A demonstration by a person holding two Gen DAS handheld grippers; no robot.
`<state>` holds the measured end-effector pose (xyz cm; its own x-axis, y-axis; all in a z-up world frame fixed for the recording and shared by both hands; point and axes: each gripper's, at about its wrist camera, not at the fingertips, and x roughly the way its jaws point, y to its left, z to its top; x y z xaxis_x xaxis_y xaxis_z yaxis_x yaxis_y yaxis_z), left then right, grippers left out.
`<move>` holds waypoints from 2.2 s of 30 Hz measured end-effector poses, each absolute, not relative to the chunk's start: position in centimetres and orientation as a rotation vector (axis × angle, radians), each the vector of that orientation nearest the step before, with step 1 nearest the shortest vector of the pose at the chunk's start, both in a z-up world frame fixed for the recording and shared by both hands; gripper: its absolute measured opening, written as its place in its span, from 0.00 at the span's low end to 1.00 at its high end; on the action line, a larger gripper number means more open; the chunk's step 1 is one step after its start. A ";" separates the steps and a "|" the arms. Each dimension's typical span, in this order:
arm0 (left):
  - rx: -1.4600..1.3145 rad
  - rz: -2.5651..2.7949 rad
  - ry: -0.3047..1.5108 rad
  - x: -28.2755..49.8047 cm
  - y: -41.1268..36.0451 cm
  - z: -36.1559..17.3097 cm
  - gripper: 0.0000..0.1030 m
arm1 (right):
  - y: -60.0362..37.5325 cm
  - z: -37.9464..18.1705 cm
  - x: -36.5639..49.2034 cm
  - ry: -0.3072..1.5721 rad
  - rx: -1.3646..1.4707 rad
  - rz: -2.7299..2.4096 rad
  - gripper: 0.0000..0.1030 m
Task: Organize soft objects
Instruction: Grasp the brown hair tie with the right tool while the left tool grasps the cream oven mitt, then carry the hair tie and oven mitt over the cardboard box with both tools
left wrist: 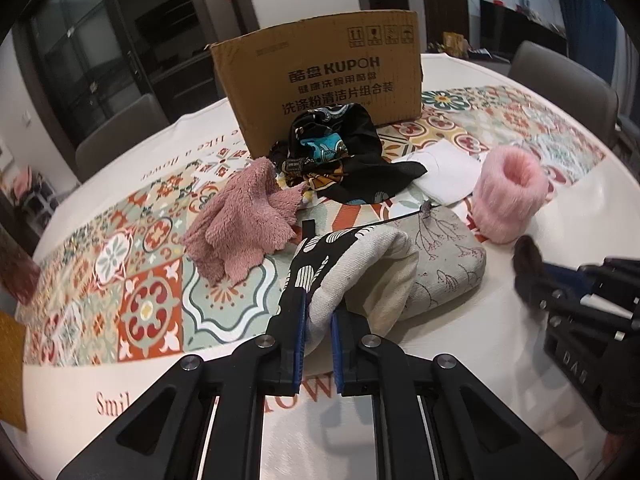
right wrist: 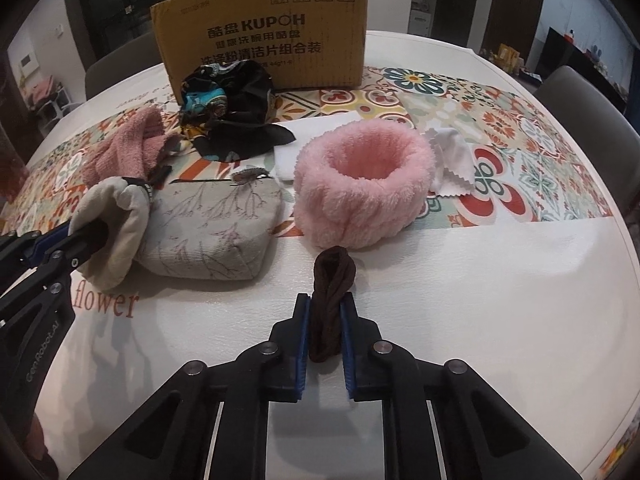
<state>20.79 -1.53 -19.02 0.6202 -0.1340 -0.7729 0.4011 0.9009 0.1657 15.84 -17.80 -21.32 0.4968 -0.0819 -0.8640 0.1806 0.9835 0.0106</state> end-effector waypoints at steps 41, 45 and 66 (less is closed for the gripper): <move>0.048 -0.188 0.533 21.2 -3.3 -2.9 0.10 | -20.6 -4.4 19.0 0.625 0.039 0.066 0.13; 0.031 -0.193 0.499 22.4 -3.5 -1.8 0.10 | -20.9 -2.9 20.2 0.572 0.040 0.061 0.13; 0.000 -0.177 0.416 31.5 -4.5 0.9 0.10 | -22.5 1.1 29.2 0.429 0.069 0.029 0.13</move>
